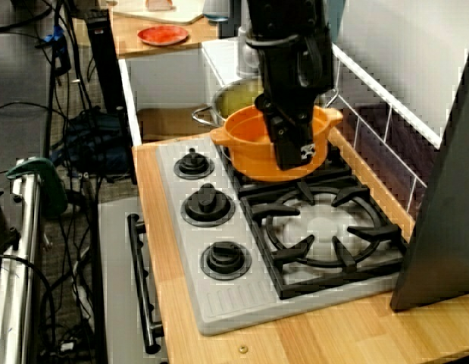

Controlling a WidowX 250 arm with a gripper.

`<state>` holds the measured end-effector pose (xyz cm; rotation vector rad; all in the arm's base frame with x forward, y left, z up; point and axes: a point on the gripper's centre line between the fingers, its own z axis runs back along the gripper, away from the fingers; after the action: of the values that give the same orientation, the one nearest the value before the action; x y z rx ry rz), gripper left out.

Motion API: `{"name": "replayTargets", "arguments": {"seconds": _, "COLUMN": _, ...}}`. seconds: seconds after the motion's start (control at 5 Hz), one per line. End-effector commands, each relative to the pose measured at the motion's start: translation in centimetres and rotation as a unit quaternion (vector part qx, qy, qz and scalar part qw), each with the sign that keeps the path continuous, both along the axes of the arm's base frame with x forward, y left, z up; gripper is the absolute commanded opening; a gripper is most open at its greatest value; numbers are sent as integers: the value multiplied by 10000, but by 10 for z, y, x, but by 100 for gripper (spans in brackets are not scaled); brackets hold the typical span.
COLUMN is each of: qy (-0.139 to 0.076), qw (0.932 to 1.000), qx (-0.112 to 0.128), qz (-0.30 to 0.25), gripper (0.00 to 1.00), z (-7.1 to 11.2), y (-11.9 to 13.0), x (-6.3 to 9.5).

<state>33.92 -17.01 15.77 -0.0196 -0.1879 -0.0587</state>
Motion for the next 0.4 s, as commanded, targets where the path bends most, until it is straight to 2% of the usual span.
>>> {"name": "replayTargets", "arguments": {"seconds": 0.0, "qy": -318, "qw": 9993, "qx": -171, "qz": -48, "gripper": 0, "z": 24, "y": 2, "x": -1}}
{"name": "replayTargets", "arguments": {"seconds": 0.2, "qy": -294, "qw": 9994, "qx": -165, "qz": -58, "gripper": 0, "z": 23, "y": 1, "x": 0}}
